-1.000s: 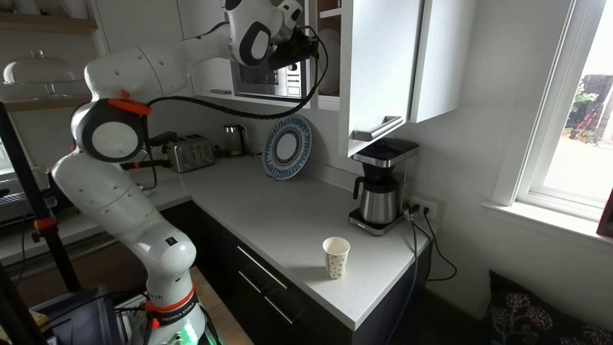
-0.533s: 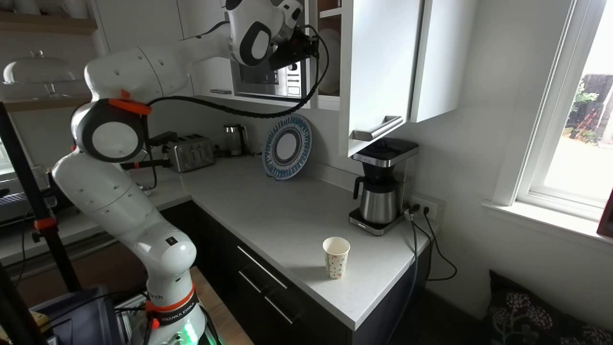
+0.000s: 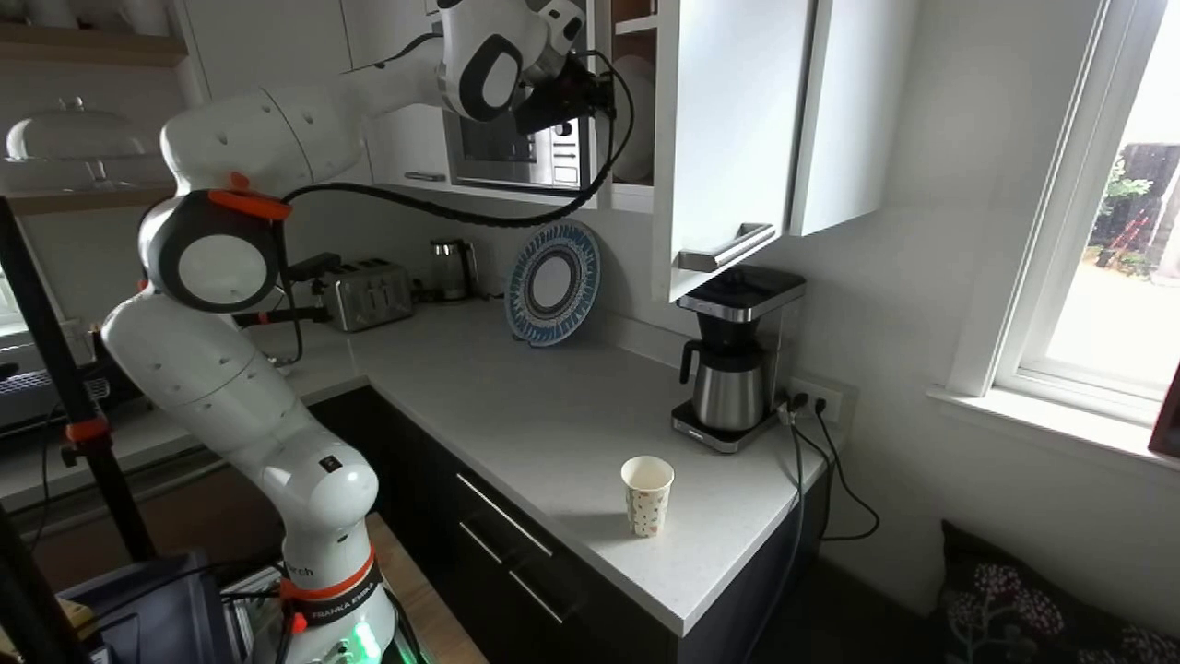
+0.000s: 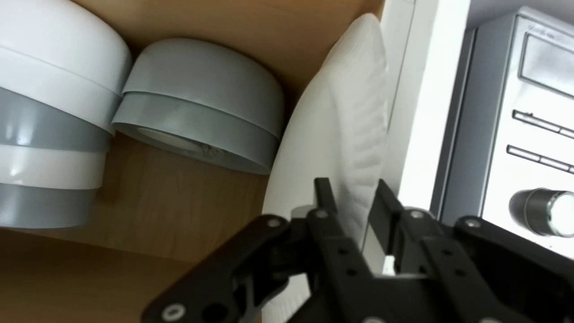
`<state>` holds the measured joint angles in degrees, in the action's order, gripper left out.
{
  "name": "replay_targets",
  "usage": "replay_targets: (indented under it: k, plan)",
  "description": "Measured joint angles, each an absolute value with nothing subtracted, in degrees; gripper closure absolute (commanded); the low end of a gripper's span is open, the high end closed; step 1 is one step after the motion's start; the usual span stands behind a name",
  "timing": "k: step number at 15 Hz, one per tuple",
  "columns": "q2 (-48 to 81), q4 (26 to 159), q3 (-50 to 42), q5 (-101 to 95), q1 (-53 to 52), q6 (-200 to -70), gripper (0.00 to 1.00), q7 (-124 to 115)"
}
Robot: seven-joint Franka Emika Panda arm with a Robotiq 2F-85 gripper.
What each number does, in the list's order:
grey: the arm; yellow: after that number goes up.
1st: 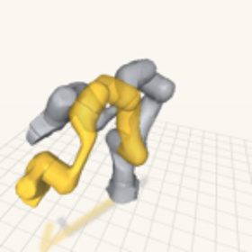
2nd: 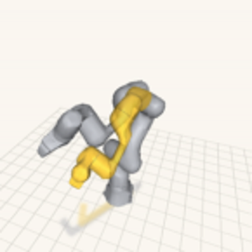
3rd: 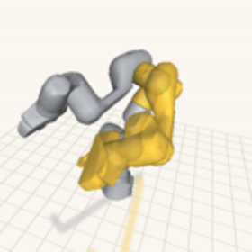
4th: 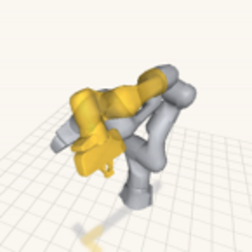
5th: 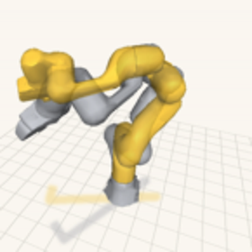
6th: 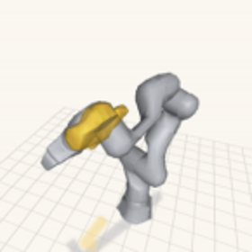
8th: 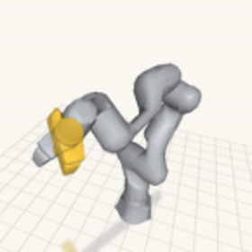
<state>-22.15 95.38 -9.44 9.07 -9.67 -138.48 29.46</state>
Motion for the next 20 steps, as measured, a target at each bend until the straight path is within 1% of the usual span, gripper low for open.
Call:
replay_targets:
  k: [1, 2, 3, 4, 5, 6, 7, 10, 20]
  plan:
    - [-22.1, 95.3, -9.5, 9.1, -9.6, -137.9, 1.0, 29.5]
    - [-22.1, 95.2, -9.4, 9.1, -9.5, -137.4, 0.91, 29.5]
    - [-22.1, 95.0, -9.4, 9.1, -9.5, -136.9, 0.68, 29.5]
    - [-22.1, 94.8, -9.4, 9.0, -9.3, -136.6, 0.68, 29.5]
    - [-22.1, 94.5, -9.5, 9.0, -9.1, -135.9, 0.63, 29.5]
    - [-22.2, 94.1, -9.5, 9.0, -8.9, -135.4, 0.71, 29.5]
    - [-22.2, 93.7, -9.5, 9.0, -8.7, -134.8, 0.88, 29.5]
    - [-22.2, 92.5, -9.5, 8.9, -8.0, -133.8, 1.0, 29.5]
    - [-20.6, 90.8, -9.9, 10.9, -8.0, -132.9, 1.0, 30.5]
